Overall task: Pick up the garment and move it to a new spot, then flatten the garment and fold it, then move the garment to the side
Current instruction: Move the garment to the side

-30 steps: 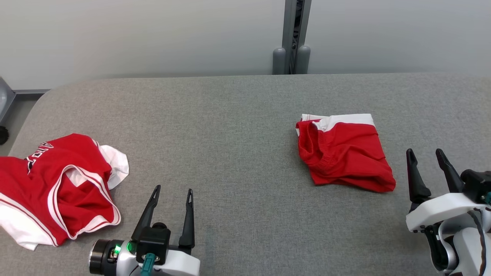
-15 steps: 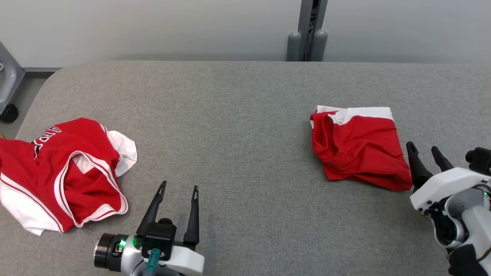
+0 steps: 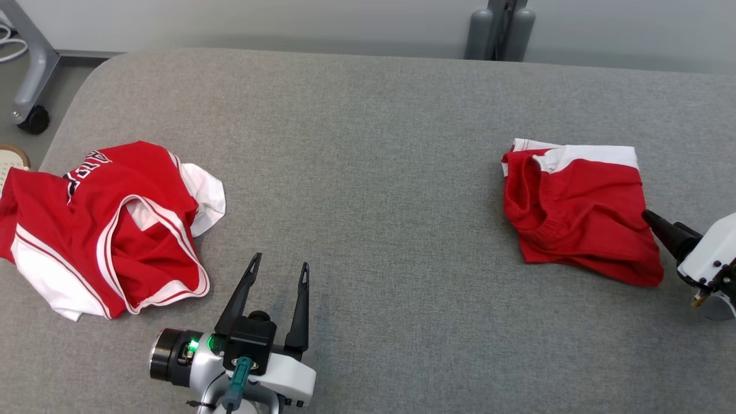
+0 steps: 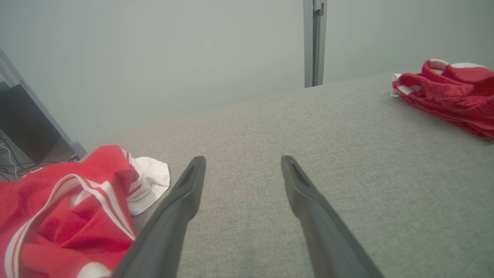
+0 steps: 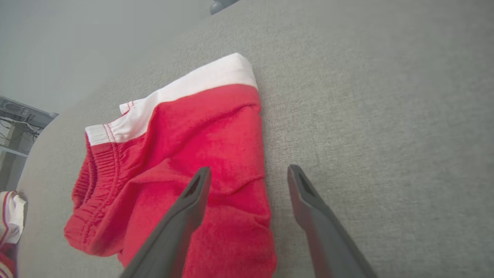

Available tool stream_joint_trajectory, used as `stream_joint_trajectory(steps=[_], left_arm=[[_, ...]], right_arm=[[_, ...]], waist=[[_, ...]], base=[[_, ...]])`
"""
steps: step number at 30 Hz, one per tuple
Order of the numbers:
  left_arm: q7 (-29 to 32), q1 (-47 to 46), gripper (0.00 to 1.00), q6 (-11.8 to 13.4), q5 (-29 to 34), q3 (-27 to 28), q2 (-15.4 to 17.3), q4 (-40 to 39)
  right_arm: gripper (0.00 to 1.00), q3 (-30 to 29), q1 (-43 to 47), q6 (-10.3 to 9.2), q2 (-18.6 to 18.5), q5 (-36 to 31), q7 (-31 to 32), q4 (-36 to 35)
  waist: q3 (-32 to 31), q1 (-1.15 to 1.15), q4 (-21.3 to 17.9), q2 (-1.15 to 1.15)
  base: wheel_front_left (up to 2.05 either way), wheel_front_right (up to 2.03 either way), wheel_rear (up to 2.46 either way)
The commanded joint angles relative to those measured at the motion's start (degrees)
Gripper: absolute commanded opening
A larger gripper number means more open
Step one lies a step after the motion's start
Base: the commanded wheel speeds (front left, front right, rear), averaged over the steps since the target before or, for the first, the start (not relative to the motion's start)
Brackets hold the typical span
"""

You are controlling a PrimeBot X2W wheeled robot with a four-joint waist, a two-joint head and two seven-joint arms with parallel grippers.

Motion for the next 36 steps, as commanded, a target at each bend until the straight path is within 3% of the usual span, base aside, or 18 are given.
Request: stream_joint_trajectory(steps=[1, 7, 12, 27, 30, 31, 36], left_arm=[[-0.24, -1.05, 1.0, 0.1, 0.43, -0.02, 0.19, 0.12], [-0.24, -2.31, 1.0, 0.01, 0.57, -0.7, 0.2, 0.18], [-0.24, -3.65, 1.0, 0.3, 0.48, -1.71, 0.21, 0.54], [-0.24, -5.32, 1.0, 0.39, 0.94, -3.2, 0.22, 1.09], [-0.24, -5.34, 1.0, 0.49, 0.95, -3.28, 0.21, 1.25], [-0.24, -5.35, 1.0, 0.57, 0.95, -3.31, 0.21, 1.31], [-0.24, -5.47, 1.0, 0.76, 0.68, -3.42, 0.2, 1.65]], right_arm=[[1.0, 0.54, -0.84, 0.01, -1.47, 1.72, 1.61, -0.38], [1.0, 3.27, -2.34, 0.01, -5.29, 7.29, 5.93, -1.38], [1.0, 5.4, -3.75, 0.01, -6.32, 10.61, 7.7, -1.56], [1.0, 13.35, -7.25, 0.01, -4.35, 14.6, 5.8, -0.59], [0.13, 14.6, -7.75, 0.01, -4.5, 15.38, 5.2, -0.39], [0.0, 15.0, -7.93, 0.01, -4.66, 15.56, 5.08, -0.39], [0.0, 16.94, -8.82, 0.01, -5.9, 15.64, 2.91, -0.79]], waist=[[1.15, 0.0, 0.91, 0.0], [3.54, 0.0, 1.95, 0.0], [4.91, 0.0, 2.45, 0.0], [6.14, 0.0, 3.58, 0.0], [6.06, 0.0, 3.71, 0.0], [6.02, 0.0, 3.72, 0.0], [5.75, 0.0, 3.6, 0.0]], base=[[0.0, 0.0, 0.0], [0.0, 0.0, 0.0], [0.0, 0.0, 0.0], [0.0, 0.0, 0.0], [0.0, 0.0, 0.0], [0.0, 0.0, 0.0], [0.0, 0.0, 0.0]])
